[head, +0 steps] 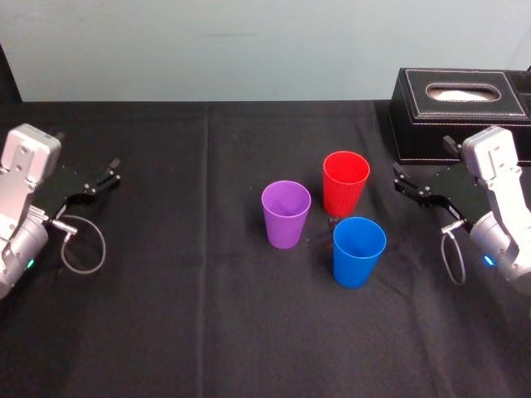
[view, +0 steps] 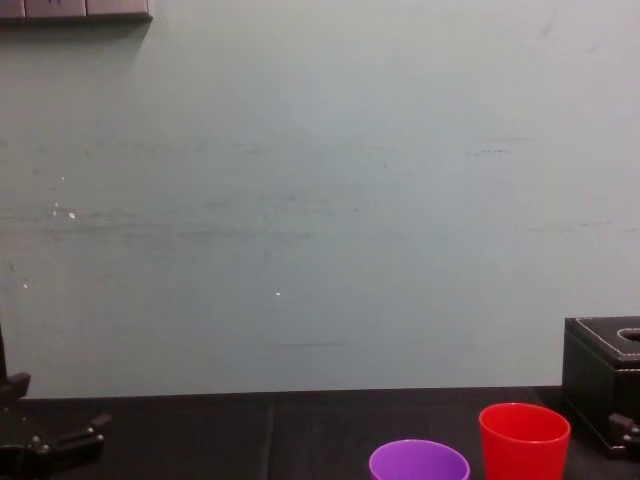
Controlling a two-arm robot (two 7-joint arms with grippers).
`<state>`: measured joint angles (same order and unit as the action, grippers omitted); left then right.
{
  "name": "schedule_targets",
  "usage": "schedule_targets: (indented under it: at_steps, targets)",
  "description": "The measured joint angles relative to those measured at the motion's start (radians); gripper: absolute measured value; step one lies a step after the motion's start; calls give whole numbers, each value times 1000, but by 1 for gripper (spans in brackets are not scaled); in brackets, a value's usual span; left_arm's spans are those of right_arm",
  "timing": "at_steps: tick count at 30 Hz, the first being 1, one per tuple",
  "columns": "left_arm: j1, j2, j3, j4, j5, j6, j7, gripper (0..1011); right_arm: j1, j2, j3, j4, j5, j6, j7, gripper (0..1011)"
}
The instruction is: Stack the three plastic cups sequentially using one hand.
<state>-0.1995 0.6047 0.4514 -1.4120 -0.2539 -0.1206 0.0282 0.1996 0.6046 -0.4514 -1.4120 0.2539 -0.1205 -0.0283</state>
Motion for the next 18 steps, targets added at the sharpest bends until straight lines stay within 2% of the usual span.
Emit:
schedule_targets:
  at_steps: [18]
  targets:
    - [0, 0, 0, 0, 0, 0, 0, 1005, 0, 0, 0, 0, 0, 0, 0, 1004]
